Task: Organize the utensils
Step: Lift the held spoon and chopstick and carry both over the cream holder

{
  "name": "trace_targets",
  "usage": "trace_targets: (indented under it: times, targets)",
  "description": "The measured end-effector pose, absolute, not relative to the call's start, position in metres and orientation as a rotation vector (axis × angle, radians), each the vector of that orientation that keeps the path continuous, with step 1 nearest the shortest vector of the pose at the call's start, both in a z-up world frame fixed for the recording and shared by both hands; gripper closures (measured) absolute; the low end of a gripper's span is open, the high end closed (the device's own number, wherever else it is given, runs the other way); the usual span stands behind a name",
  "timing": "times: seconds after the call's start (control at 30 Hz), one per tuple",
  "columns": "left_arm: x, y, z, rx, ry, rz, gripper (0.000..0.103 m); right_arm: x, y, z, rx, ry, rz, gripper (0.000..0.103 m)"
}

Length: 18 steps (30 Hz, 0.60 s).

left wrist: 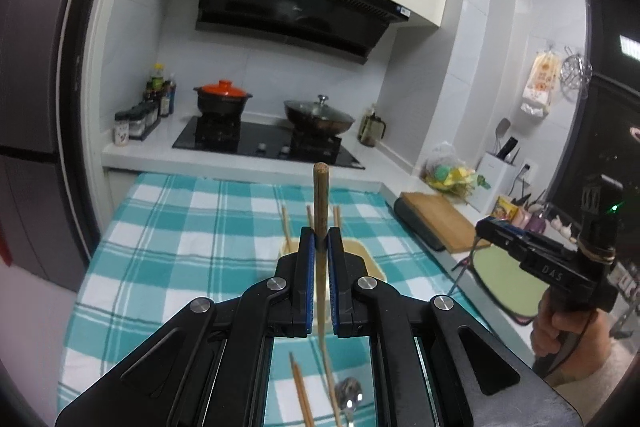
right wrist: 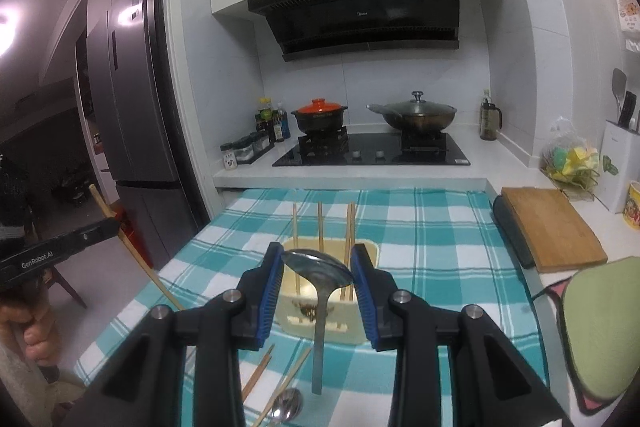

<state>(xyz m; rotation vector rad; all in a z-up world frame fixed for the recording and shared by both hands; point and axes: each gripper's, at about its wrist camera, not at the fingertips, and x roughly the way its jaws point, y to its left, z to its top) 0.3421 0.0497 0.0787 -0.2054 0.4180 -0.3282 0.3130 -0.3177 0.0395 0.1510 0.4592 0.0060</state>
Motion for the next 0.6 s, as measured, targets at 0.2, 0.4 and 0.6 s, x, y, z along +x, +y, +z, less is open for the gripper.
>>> trace_targets:
  times: [0.2,0.4,0.6]
  targets:
    - [0.401,0.025,0.107,-0.148,0.389,-0.332,0.099,0.371,-0.333,0.062,0.139,0.413,0.009,0.068]
    - [0.466,-0.007,0.066,-0.105,0.532,-0.348,0.099,0.427,-0.344,0.040,0.124,0.466,0.015,0.068]
    - [0.516,-0.029,0.004,-0.083,0.716,-0.347,0.099,0.472,-0.353,-0.018,0.133,0.649,0.022,0.069]
